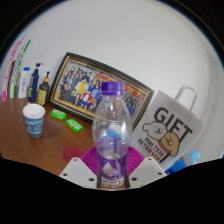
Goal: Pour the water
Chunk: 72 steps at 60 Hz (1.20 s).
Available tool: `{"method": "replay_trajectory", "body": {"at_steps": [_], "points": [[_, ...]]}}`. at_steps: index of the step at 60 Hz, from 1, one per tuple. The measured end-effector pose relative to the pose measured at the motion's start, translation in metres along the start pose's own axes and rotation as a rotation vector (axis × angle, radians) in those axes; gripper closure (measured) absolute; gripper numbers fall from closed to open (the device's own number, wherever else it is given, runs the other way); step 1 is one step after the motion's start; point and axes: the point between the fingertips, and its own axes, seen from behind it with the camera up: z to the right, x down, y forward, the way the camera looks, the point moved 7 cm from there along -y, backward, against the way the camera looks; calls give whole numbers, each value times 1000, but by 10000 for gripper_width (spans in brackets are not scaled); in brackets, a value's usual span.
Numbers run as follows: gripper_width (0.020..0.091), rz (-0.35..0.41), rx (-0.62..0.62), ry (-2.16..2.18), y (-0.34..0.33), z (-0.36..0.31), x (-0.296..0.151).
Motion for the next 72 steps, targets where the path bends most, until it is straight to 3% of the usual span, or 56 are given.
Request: {"method": "replay_trajectory", "body": {"at_steps": [19,41,58,72], "points": [[797,105,121,-783,31,-50,-106],[796,63,208,-1514,51,-107,-121],[798,44,153,-1442,47,-116,-122],[794,67,44,-823,32,-101,-138]]}}
